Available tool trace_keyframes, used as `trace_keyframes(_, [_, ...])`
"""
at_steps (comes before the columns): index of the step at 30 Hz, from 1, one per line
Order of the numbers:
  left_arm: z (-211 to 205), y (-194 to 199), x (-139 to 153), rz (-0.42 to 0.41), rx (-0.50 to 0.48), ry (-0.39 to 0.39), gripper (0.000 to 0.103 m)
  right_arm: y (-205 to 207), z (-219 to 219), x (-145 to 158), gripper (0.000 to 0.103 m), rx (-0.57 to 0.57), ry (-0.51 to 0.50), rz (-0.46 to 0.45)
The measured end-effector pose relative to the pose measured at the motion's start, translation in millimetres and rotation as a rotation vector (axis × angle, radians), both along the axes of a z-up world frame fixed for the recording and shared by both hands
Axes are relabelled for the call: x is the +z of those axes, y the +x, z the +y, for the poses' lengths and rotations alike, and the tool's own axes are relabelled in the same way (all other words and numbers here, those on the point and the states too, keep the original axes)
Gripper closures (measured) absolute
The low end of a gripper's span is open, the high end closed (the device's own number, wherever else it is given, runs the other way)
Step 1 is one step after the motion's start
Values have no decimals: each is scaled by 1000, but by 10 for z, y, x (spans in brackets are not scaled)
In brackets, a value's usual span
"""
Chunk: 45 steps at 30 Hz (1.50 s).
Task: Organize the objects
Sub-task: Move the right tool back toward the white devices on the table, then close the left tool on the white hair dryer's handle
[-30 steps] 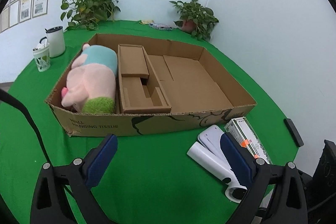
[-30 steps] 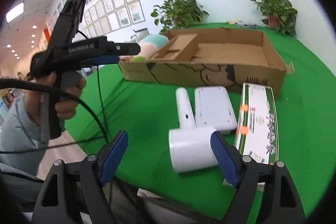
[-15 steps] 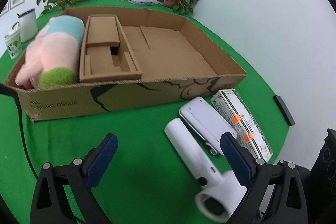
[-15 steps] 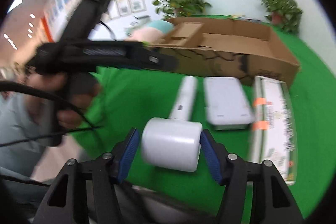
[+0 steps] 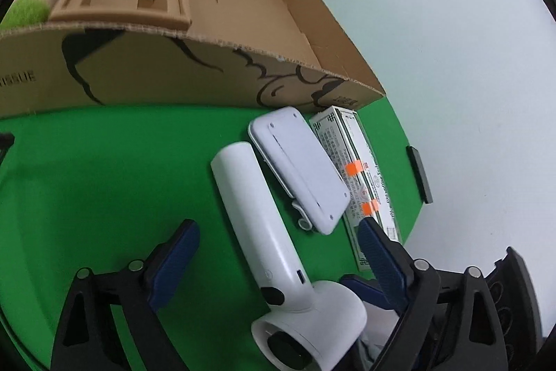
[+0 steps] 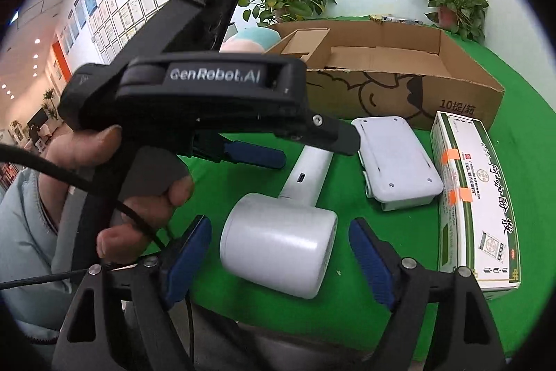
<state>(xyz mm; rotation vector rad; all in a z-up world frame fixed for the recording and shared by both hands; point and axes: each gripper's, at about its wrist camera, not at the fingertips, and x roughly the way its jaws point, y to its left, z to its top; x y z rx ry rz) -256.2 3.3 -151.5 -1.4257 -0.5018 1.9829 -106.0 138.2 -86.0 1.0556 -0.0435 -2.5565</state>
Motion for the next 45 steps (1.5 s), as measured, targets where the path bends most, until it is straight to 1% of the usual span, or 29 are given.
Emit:
trace_keyframes(2, [21,81,7,0,-7,5,17,25,-12,-4,38,6,12,3])
trace_keyframes(3, [46,122,6,-4,-20,6,19,48,-16,0,39,10,19,5])
trace_keyframes(5, [101,249,3,-20,-43,17,21,121,-5,8,39,25,11,-13])
trace_keyframes(8, [138,492,45,-12,-41,8,21,270,39,2,39,32,-15,-37])
trace_keyframes(12, [116,537,54,-37,-6,19,22,257,-4,-30,38,27,11,-52])
trace_keyframes(16, [125,501,80,-37,-11,-11,33,223,-65,-39,37,28,62,-42])
trace_keyframes(18, [113,506,87,-23,-1,-31,46,212,-73,-49,37,22,77,-37])
trace_keyframes(19, [84,504,75,-19,3,-37,49,210,-70,-48,37,18,80,-36])
trace_keyframes(21, [67,513,81,-12,14,-60,62,214,-73,-45,37,11,87,-31])
trace_keyframes(22, [52,509,67,-7,21,-77,66,213,-81,-42,37,9,91,-29])
trace_keyframes(23, [101,511,22,-8,25,-78,66,211,-93,-34,38,6,99,-23])
trace_keyframes(26, [86,523,33,-12,35,-74,67,215,-112,-25,38,5,109,-15])
trace_keyframes(29, [94,512,39,1,35,-70,68,222,-122,8,38,2,112,0])
trace_keyframes(39, [170,520,482,120,49,-83,70,203,-137,246,38,-20,113,131])
trace_keyframes(41, [145,482,622,147,47,-85,71,184,-136,292,38,-22,120,155])
trace_keyframes(45, [137,445,837,192,37,-81,72,111,-95,349,38,-42,114,167])
